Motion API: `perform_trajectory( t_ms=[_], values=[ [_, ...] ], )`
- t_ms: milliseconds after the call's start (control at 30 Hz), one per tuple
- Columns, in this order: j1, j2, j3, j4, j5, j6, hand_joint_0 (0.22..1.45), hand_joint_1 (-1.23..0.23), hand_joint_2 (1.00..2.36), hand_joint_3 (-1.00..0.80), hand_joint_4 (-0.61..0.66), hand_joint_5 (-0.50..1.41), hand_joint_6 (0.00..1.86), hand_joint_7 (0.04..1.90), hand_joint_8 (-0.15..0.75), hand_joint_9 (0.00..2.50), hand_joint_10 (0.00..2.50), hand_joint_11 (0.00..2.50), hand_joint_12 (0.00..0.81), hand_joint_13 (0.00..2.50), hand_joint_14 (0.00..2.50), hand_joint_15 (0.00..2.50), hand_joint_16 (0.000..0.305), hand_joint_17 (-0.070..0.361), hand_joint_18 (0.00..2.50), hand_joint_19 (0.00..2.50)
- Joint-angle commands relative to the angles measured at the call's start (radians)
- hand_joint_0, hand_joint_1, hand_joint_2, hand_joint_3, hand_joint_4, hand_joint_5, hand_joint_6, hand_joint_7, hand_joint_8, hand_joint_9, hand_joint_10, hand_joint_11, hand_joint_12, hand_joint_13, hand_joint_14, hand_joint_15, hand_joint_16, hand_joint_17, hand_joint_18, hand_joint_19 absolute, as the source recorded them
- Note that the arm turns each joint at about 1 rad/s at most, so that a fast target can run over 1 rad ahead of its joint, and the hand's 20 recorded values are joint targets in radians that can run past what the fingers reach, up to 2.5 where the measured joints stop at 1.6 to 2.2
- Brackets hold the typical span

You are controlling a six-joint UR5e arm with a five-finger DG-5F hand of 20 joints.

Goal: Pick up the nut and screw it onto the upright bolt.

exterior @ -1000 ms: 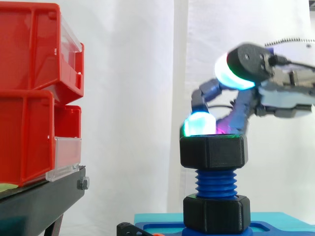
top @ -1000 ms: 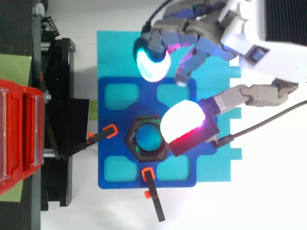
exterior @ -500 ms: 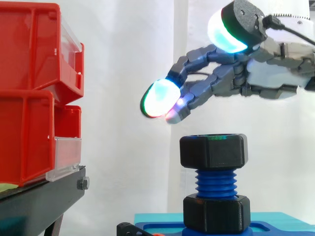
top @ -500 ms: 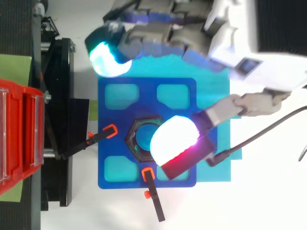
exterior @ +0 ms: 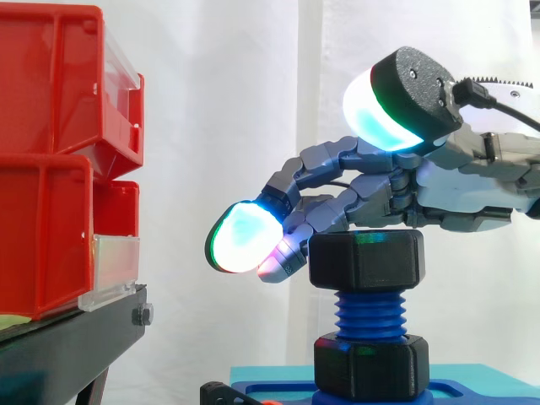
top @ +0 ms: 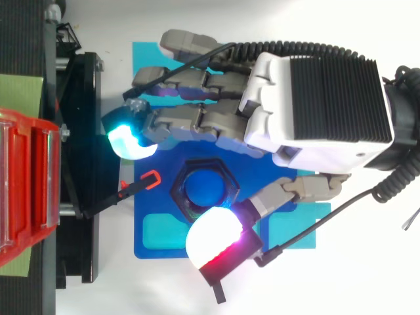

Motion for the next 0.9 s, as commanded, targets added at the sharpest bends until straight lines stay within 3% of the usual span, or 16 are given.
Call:
perform_trajectory(
  t_ms=[0,433,500,600,867],
  values=[
    [0.006,0.001,0.000,-0.001,-0.004,-0.001,0.44,-0.04,1.00,-0.50,0.18,-0.18,0.50,0.75,0.259,0.38,0.00,0.00,0.375,0.17,0.00,0.00,0.052,0.118,0.00,0.00],
    [0.029,-0.001,0.000,-0.004,-0.004,-0.001,0.45,-0.04,1.00,-0.50,0.23,-0.16,0.50,0.99,0.282,0.40,0.00,0.00,0.375,0.21,0.00,0.00,0.050,0.112,0.00,0.00],
    [0.032,-0.001,0.000,-0.004,-0.004,-0.001,0.45,-0.06,1.00,-0.50,0.23,-0.16,0.50,1.00,0.280,0.41,0.00,0.00,0.347,0.22,0.00,0.00,0.041,0.092,0.00,0.00],
    [0.033,-0.001,0.000,-0.010,-0.007,-0.001,0.45,-0.08,1.00,-0.50,0.24,-0.16,0.50,1.00,0.272,0.41,0.00,0.00,0.285,0.18,0.00,0.00,0.032,0.073,0.00,0.00],
    [0.024,-0.001,0.000,-0.047,-0.034,-0.001,0.46,-0.11,1.00,-0.50,0.26,-0.15,0.50,1.03,0.274,0.44,0.00,0.00,0.229,0.20,0.00,0.00,0.023,0.051,0.00,0.00]
  ],
)
